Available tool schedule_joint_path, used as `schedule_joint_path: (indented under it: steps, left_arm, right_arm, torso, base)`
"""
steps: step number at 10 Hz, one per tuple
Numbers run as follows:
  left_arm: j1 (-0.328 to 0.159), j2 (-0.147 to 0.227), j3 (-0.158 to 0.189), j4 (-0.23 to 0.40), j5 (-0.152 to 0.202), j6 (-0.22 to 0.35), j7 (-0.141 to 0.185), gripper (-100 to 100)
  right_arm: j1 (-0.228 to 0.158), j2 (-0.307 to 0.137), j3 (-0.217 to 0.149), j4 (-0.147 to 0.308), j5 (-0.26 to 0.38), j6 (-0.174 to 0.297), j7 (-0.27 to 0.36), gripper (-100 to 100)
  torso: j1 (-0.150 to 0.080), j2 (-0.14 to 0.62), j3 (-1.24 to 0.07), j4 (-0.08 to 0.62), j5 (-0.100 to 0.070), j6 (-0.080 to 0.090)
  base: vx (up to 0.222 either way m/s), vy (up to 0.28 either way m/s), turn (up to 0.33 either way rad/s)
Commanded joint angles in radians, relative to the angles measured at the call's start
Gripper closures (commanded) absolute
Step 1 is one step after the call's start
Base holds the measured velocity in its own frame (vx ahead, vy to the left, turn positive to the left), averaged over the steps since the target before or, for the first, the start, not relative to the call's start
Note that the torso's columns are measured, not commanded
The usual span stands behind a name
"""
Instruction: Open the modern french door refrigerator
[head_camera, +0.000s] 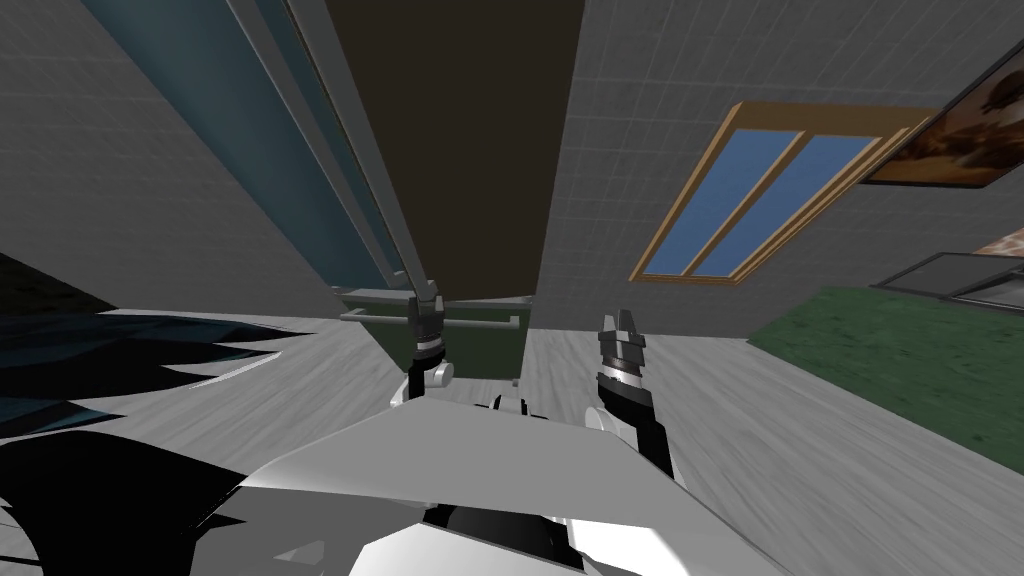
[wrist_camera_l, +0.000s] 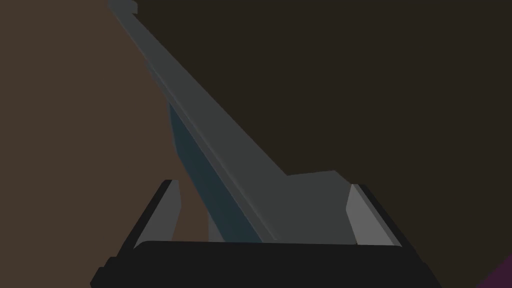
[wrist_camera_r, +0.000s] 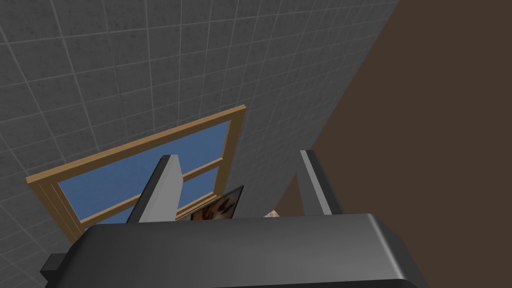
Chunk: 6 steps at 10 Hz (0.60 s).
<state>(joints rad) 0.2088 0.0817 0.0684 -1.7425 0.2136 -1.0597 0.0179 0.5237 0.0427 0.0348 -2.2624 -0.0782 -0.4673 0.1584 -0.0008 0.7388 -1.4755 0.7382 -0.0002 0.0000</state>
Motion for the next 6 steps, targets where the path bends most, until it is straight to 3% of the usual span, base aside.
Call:
schedule_joint_path:
  steps: [1, 2, 3, 6]
  left_arm:
    - [-0.020, 0.003, 0.007, -0.030, 0.007, 0.052, -0.005, -100]
    - [-0.019, 0.004, 0.008, -0.020, 0.007, 0.038, -0.003, -100]
    - [0.000, 0.000, 0.000, -0.003, 0.000, 0.005, -0.001, 100]
    - [0.020, -0.003, -0.007, 0.024, -0.007, -0.041, 0.004, 100]
  right_arm:
    - [0.000, 0.000, 0.000, 0.000, 0.000, 0.000, 0.000, 0]
    - [0.000, 0.000, 0.000, 0.000, 0.000, 0.000, 0.000, 0]
    - [0.000, 0.000, 0.000, 0.000, 0.000, 0.000, 0.000, 0]
    - [0.000, 0.000, 0.000, 0.000, 0.000, 0.000, 0.000, 0]
  torso:
    - [0.001, -0.001, 0.000, 0.000, 0.000, 0.000]
    - [0.001, -0.001, -0.001, 0.000, 0.000, 0.000]
    - [0.001, -0.001, -0.001, 0.000, 0.000, 0.000]
    - [0.001, -0.001, 0.000, 0.000, 0.000, 0.000]
  base:
    - [-0.001, 0.003, 0.022]
    - [0.000, 0.000, 0.000]
    - [0.000, -0.002, -0.039]
    - [-0.001, -0.006, -0.018]
